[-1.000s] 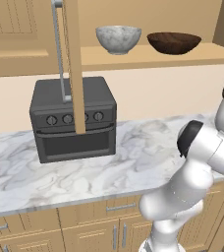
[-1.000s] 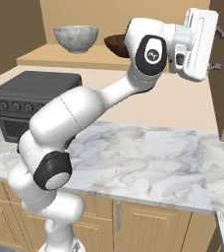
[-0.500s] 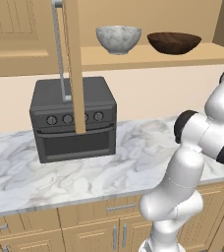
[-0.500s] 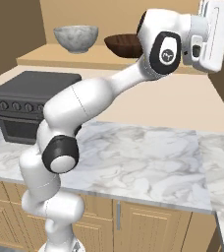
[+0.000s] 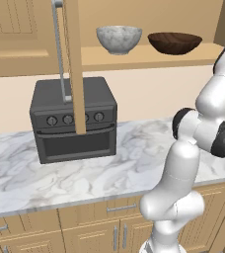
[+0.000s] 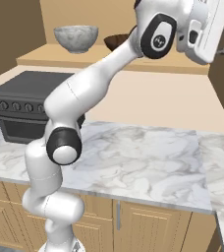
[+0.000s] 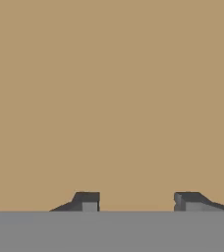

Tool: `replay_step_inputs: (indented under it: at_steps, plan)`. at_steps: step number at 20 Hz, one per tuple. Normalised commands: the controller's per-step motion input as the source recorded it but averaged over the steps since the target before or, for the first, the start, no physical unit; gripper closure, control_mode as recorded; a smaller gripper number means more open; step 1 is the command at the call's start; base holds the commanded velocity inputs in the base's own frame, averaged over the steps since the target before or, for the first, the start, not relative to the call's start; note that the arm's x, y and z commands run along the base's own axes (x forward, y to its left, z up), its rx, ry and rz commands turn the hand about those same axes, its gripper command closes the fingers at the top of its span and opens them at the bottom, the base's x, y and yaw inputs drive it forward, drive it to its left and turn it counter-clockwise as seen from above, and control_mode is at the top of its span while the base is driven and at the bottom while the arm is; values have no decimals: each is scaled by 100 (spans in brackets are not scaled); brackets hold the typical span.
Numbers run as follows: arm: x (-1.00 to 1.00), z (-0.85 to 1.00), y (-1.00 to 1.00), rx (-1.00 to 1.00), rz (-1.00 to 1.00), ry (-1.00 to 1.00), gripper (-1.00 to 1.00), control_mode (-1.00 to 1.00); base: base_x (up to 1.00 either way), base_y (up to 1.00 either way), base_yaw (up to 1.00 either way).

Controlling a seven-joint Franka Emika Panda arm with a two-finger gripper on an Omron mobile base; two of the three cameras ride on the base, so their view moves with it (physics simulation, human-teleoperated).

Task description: Move the bowls from the cabinet to the plates on the dining table.

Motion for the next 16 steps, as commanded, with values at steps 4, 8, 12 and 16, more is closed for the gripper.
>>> replay_step_inputs:
  at_steps: [4,8,12,16]
  plan:
    - [-33,-23,52,0,6,-3,-100,-100,0,0,0]
    - [-31,-19,49,0,8,-1,-100,-100,0,0,0]
    - [-35,-32,35,3,10,-1,-100,-100,0,0,0]
    - [-44,-50,29,2,9,-3,-100,-100,0,0,0]
